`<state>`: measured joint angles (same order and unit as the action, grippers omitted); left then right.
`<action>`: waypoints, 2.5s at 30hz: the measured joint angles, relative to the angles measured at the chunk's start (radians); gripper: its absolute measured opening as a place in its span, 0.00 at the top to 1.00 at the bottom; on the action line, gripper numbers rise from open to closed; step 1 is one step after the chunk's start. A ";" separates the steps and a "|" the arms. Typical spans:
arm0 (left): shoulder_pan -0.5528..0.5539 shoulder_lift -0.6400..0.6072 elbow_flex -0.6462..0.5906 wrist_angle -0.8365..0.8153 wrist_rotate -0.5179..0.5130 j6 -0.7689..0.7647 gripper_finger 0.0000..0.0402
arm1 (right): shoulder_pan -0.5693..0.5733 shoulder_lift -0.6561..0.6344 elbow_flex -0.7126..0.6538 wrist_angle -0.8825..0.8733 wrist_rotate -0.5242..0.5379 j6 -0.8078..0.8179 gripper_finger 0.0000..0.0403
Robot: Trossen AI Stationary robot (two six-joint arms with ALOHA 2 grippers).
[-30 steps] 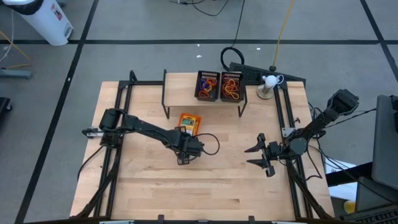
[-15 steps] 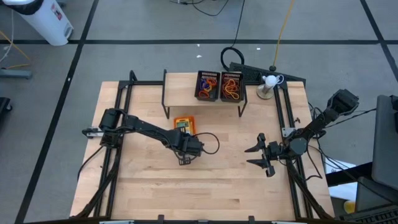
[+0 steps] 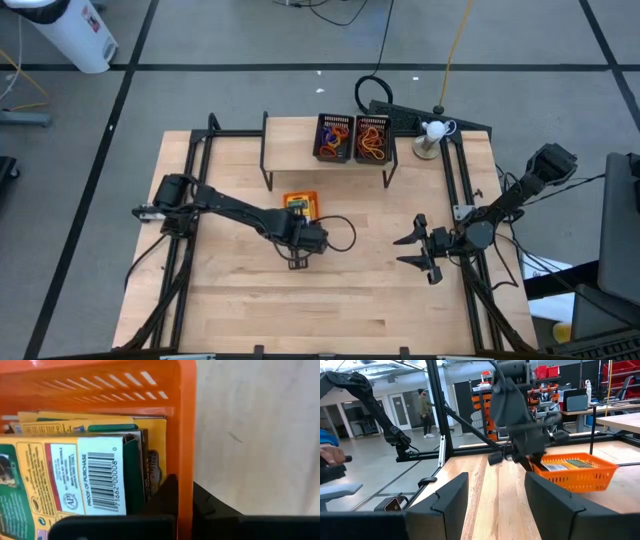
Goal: Pick & Place Office Desk Supplies
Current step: Put the orange bin on the shelf
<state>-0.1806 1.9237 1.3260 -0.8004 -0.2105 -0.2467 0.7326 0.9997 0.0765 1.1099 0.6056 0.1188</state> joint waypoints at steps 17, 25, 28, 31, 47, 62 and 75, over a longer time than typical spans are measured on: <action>-0.144 -0.150 0.267 -0.322 -0.077 -0.163 1.00 | 0.000 0.000 0.000 0.008 -0.003 0.000 0.54; -0.134 -0.174 0.359 -0.512 -0.109 -0.160 1.00 | 0.000 0.000 0.000 0.007 -0.003 0.000 0.54; -0.099 -0.174 0.375 -0.550 -0.114 -0.119 1.00 | 0.000 0.000 0.000 0.008 -0.001 0.000 0.54; -0.055 -0.173 0.375 -0.562 -0.111 -0.069 1.00 | 0.000 0.000 0.000 0.008 0.000 -0.002 0.54; 0.257 -0.177 0.375 -0.565 -0.052 0.265 1.00 | 0.000 0.000 0.000 0.007 0.000 -0.008 0.54; 0.475 -0.177 0.374 -0.475 0.025 0.432 1.00 | 0.000 0.000 0.000 0.007 0.001 -0.012 0.54; 0.498 -0.177 0.374 -0.409 0.030 0.478 0.98 | -0.001 0.000 0.000 0.007 0.001 -0.012 0.54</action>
<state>0.3174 1.7462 1.7000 -1.2090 -0.1809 0.2311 0.7319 0.9997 0.0765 1.1172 0.6064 0.1070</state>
